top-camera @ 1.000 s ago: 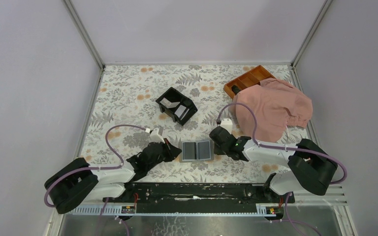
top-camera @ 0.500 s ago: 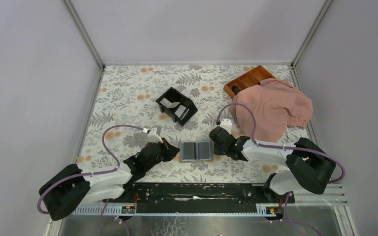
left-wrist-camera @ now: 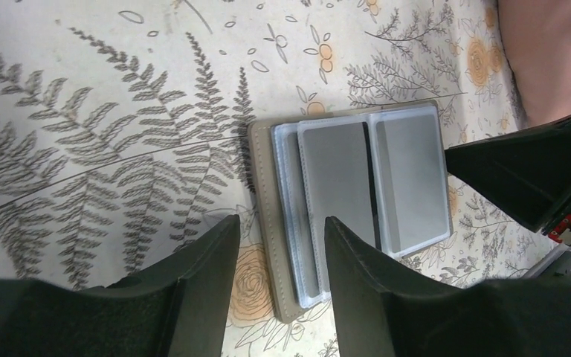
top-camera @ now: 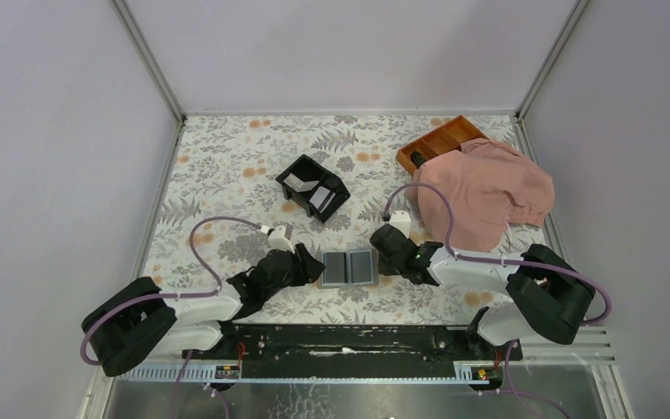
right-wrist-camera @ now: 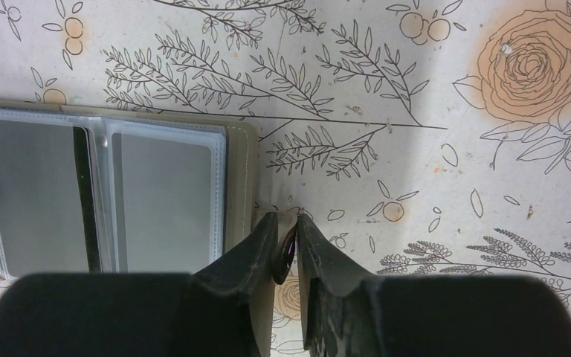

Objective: Put the credit cards into the card holder
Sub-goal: Close the card holder at the center of the board.

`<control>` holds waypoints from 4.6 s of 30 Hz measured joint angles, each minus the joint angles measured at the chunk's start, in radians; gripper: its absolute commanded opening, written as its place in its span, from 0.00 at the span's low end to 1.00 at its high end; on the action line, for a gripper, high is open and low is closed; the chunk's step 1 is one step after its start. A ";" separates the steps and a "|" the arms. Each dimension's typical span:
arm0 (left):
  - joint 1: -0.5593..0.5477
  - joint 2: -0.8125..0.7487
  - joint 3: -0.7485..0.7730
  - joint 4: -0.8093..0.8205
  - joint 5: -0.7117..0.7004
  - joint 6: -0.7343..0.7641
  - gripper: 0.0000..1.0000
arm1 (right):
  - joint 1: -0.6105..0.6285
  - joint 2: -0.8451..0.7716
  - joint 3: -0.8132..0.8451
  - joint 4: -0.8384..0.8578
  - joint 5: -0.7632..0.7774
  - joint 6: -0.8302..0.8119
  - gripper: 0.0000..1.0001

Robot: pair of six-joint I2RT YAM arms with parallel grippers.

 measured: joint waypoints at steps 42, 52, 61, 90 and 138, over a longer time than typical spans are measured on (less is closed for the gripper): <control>0.001 0.081 -0.019 0.284 0.199 -0.054 0.54 | 0.000 0.014 0.000 0.035 -0.002 0.000 0.24; -0.023 0.093 0.051 0.314 0.203 -0.063 0.53 | 0.000 0.022 0.000 0.058 -0.013 0.000 0.24; -0.065 0.191 0.108 0.359 0.209 -0.069 0.53 | 0.000 0.025 0.000 0.072 -0.030 0.000 0.24; -0.156 0.476 0.051 0.695 0.140 -0.252 0.29 | 0.000 0.024 0.000 0.077 -0.039 0.000 0.30; -0.272 0.476 0.243 0.280 -0.038 -0.280 0.04 | 0.000 -0.098 0.013 -0.017 0.003 -0.072 0.35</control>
